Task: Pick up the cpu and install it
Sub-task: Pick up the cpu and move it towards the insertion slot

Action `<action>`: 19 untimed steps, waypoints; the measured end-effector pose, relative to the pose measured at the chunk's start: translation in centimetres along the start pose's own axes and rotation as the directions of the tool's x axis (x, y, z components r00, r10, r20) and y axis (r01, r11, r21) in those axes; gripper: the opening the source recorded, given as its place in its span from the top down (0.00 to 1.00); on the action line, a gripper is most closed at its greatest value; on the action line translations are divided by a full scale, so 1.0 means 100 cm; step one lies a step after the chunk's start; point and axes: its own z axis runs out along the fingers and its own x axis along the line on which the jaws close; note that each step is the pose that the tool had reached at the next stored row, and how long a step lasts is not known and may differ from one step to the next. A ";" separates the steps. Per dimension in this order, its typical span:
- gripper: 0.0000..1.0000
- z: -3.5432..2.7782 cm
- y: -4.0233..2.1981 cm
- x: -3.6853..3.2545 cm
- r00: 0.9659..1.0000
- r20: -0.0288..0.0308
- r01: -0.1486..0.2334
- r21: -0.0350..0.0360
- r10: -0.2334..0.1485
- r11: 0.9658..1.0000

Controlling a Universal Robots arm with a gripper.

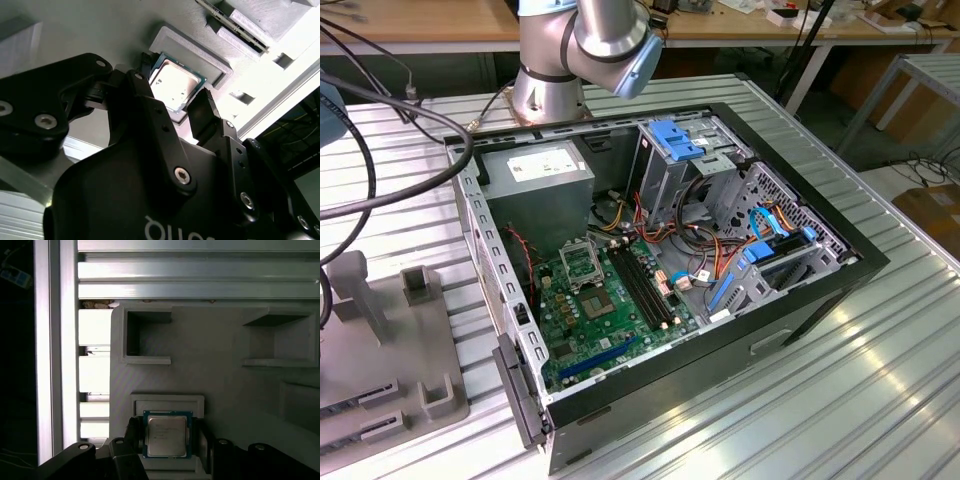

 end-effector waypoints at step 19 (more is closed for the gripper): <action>0.43 -0.0007 0.0055 0.0005 1.000 0.000 -0.001 0.053 0.001 0.999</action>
